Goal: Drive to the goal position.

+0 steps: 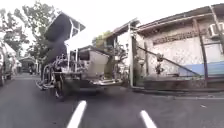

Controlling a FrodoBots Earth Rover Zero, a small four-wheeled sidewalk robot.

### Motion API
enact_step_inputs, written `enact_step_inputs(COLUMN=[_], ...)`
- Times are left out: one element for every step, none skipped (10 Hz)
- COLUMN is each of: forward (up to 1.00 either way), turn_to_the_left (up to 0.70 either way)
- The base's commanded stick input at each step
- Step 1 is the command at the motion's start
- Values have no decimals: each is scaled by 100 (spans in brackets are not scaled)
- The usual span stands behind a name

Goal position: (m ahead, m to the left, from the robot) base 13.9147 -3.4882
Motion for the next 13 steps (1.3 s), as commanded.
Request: enact_step_inputs(forward=[70, 70, 70, 70, 70, 70, 70, 70, 70, 70, 70, 70, 70], turn_to_the_left=[0, 0, 0, 23, 35, 35, 35, 13, 12, 12, 5, 1, 35])
